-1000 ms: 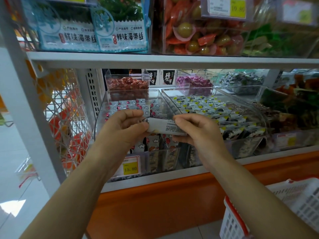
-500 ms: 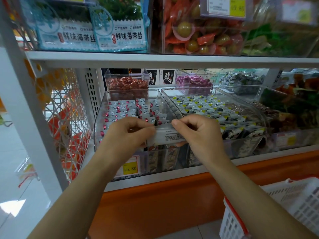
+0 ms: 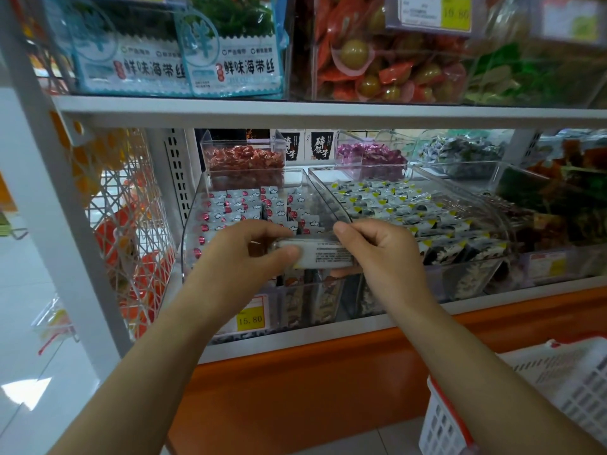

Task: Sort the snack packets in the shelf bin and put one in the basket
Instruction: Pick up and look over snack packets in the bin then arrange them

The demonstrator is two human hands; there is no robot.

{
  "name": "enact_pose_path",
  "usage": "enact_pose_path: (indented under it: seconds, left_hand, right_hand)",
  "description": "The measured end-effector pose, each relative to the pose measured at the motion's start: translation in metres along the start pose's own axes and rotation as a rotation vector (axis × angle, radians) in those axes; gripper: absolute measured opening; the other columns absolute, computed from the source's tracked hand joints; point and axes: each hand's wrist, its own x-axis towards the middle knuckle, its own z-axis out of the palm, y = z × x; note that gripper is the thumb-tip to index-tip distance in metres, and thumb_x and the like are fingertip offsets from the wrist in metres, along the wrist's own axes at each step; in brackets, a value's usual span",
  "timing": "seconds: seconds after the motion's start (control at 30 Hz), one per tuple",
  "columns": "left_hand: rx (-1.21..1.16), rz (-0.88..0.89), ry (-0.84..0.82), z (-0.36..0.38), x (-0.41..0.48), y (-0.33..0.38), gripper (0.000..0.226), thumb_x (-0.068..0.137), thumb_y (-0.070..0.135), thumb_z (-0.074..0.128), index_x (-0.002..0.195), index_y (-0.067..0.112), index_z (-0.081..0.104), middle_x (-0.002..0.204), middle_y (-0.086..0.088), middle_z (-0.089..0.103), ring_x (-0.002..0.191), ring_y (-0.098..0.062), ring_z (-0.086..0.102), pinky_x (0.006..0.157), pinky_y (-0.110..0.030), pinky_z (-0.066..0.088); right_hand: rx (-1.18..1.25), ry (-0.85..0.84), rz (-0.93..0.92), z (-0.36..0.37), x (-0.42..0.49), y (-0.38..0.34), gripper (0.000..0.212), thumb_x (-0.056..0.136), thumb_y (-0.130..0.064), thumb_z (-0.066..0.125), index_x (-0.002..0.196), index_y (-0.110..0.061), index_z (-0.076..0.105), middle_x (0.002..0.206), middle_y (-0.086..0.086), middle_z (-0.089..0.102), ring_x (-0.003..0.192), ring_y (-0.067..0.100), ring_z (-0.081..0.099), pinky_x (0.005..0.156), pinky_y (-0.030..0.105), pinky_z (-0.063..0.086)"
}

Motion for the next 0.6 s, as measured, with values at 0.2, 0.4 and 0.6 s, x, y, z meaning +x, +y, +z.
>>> enact_pose_path:
  seconds: [0.2,0.4,0.6]
  left_hand:
    - [-0.156,-0.021,0.157,0.000,0.009,-0.002,0.011,0.088,0.020,0.059,0.090,0.026,0.068,0.081,0.006,0.069,0.075,-0.007,0.068,0.065,-0.017,0.056]
    - [0.298,0.102,0.211,0.010,0.029,-0.013,0.040,0.091,0.029,0.054,0.130,0.019,0.054,0.123,0.005,0.059,0.113,-0.014,0.054,0.091,-0.023,0.043]
    - [0.892,0.157,-0.221,0.023,0.046,-0.032,0.045,0.099,0.034,0.024,0.144,0.031,0.029,0.154,0.014,0.021,0.144,-0.009,0.006,0.116,-0.049,0.000]
  right_hand:
    - [0.016,-0.185,-0.024,-0.008,0.005,-0.002,0.036,0.079,-0.016,0.072,0.113,-0.028,0.065,0.109,-0.003,0.067,0.092,0.013,0.068,0.079,0.025,0.057]
    - [0.187,0.147,0.107,-0.016,0.014,-0.001,0.010,0.088,-0.018,0.064,0.096,-0.023,0.064,0.089,-0.002,0.060,0.069,0.004,0.067,0.053,0.022,0.056]
    - [0.224,0.193,0.174,-0.020,0.019,0.008,0.025,0.090,-0.017,0.061,0.114,-0.008,0.058,0.099,0.004,0.062,0.062,0.010,0.067,0.052,0.022,0.055]
